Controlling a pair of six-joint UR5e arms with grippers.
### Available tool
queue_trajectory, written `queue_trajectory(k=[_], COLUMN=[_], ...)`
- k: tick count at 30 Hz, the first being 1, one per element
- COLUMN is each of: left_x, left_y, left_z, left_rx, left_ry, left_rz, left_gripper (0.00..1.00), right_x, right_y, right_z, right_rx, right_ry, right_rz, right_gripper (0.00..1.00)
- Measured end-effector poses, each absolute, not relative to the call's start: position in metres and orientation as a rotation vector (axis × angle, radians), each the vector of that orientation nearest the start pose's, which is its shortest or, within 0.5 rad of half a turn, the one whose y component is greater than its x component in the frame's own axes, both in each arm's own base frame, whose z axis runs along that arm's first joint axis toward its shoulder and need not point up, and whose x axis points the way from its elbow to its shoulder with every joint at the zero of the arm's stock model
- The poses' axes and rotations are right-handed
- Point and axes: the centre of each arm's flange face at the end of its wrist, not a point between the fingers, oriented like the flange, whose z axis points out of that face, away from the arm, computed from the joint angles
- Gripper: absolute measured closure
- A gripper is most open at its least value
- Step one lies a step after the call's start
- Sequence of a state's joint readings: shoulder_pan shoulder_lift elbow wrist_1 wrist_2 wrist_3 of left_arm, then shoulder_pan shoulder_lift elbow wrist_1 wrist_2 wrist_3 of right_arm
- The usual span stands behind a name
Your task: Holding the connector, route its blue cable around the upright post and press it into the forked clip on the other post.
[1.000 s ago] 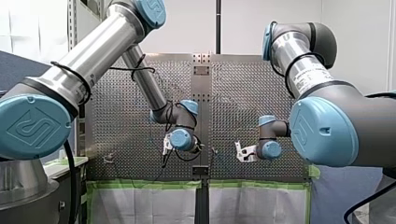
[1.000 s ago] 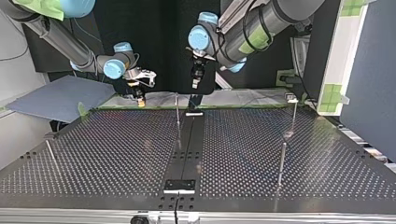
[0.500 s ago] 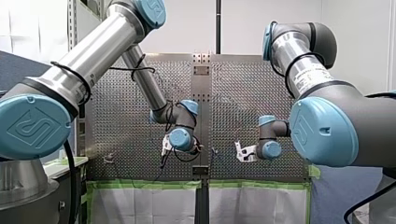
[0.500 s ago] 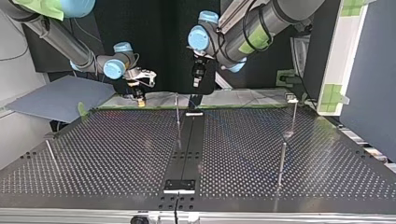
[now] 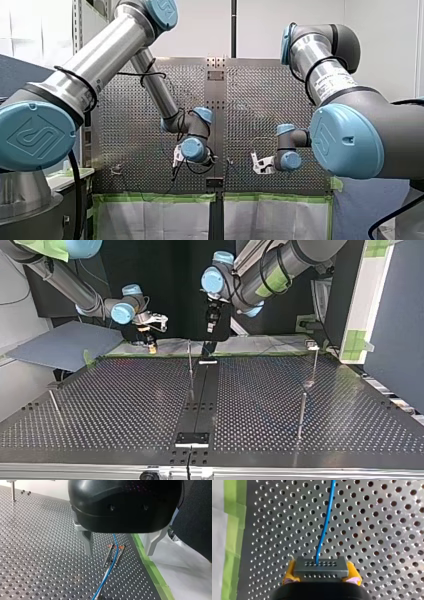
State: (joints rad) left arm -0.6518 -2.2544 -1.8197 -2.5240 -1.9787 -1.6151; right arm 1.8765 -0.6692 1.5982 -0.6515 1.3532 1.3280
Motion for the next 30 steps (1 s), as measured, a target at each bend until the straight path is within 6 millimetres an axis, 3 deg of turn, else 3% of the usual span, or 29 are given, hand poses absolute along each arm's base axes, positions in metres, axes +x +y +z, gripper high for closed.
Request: queue_trajectory(k=[7,20,30], left_x=[0.382,0.385,0.389], left_y=[-0.414,-0.413,-0.412], left_z=[0.05,0.05,0.027], left_rx=[0.267,0.218,0.204], left_ry=[1.813,1.794,1.827], left_rz=[-0.124,-0.137,-0.158], left_gripper=[0.0,0.0,0.0], right_x=[0.339,0.335,0.337], right_y=[-0.547,-0.524,-0.5], right_z=[-0.014,0.004,-0.007], right_rx=[1.919,1.908,1.938], right_ry=[-0.813,-0.771,-0.766], right_rz=[1.267,1.273,1.271], right_gripper=[1.0,1.0,1.0])
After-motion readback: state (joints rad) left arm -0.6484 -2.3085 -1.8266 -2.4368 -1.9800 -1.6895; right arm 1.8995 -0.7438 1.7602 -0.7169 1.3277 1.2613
